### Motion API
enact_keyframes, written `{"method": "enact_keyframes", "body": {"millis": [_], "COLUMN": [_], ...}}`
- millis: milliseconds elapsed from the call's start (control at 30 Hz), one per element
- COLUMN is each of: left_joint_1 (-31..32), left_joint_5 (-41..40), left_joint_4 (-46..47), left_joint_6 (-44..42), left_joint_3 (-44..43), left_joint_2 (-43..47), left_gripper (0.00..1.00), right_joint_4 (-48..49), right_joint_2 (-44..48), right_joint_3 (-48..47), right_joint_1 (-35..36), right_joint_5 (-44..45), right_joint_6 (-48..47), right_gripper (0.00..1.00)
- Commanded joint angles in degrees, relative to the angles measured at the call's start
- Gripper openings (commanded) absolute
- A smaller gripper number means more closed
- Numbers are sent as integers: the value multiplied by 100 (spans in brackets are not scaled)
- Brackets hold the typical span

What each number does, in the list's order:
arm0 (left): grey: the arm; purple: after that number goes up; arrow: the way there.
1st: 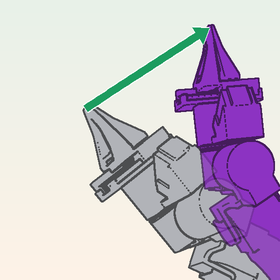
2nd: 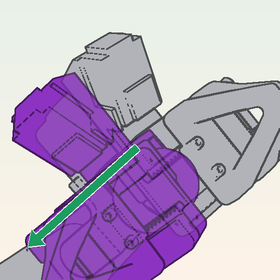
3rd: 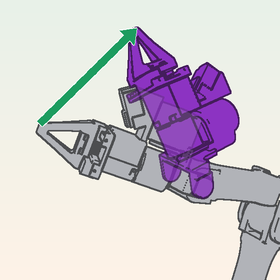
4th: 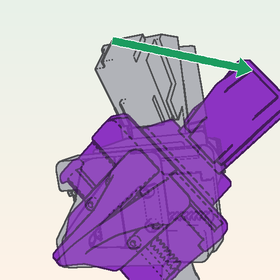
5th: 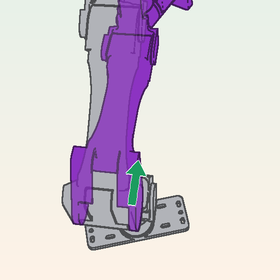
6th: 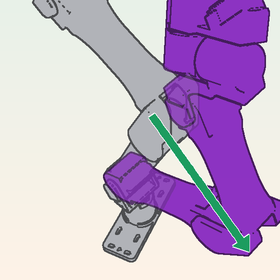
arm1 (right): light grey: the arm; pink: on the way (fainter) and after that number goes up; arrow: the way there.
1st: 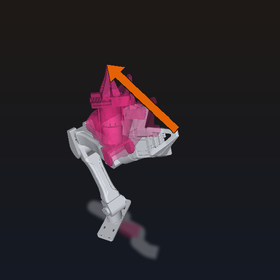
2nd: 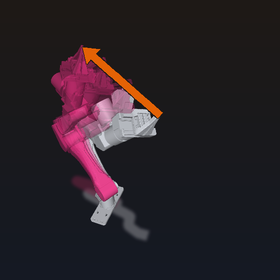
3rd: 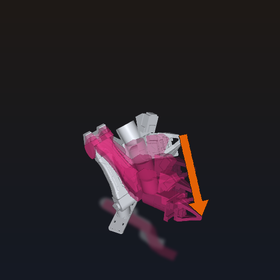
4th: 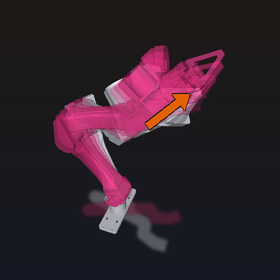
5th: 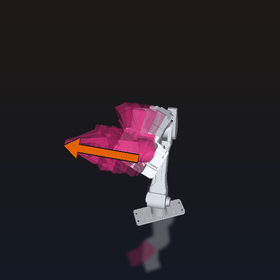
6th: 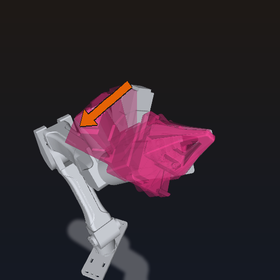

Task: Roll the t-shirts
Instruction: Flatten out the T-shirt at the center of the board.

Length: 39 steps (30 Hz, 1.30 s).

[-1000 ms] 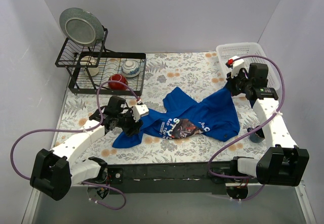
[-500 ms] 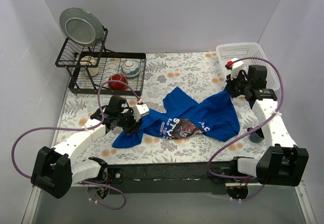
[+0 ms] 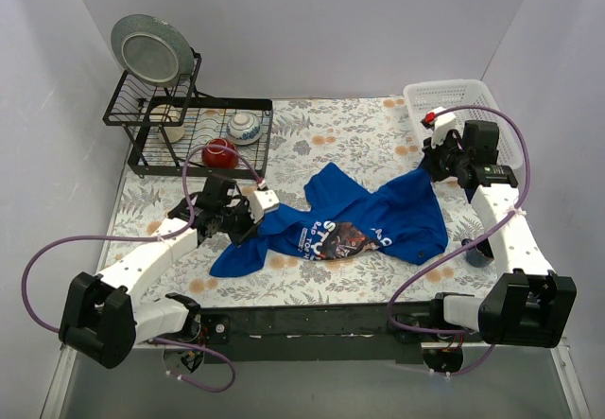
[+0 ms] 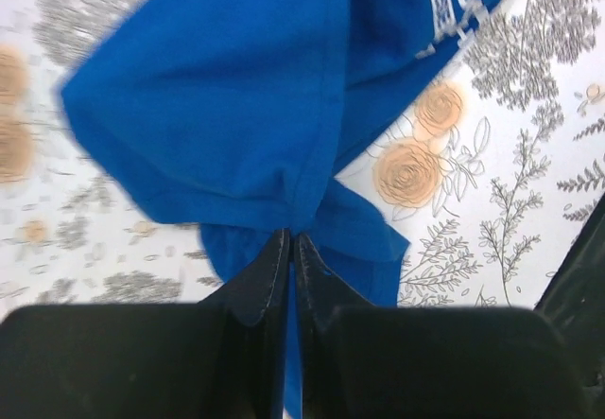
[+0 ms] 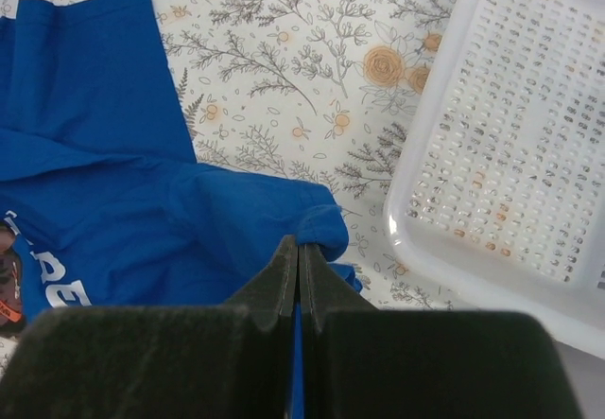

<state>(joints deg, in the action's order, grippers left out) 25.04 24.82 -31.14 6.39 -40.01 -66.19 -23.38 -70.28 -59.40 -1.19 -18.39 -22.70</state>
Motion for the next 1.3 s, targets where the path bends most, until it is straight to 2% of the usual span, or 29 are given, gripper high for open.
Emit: {"method": "enact_keyframes", "body": {"millis": [0, 167, 433, 633, 933, 1267], "left_joint_1": [-350, -780, -1545, -1572, -1572, -1581], "left_joint_5": [-214, -732, -1892, -2226, -2675, -2754], "left_joint_4": [-190, -999, -1940, -1853, -1738, -1703], "left_joint_6": [11, -252, -454, -280, -94, -323], "left_joint_3": [-1207, -2738, -5215, -6079, -7064, -8275], "left_joint_2": [72, -34, -219, 211, 994, 1372], "left_gripper": [0, 0, 0, 0, 0, 0], "right_joint_4": [229, 263, 677, 361, -413, -835], "right_joint_2": [-108, -152, -144, 207, 1042, 1534], "right_joint_3": [-791, -1897, -2989, -3789, -4528, -5943], "right_joint_1": [5, -4, -4, -4, -4, -4], "right_joint_5": [-68, -50, 222, 3, -182, 187], "right_joint_6": [3, -130, 266, 407, -235, -349], "right_gripper": [1, 1, 1, 1, 1, 1]}}
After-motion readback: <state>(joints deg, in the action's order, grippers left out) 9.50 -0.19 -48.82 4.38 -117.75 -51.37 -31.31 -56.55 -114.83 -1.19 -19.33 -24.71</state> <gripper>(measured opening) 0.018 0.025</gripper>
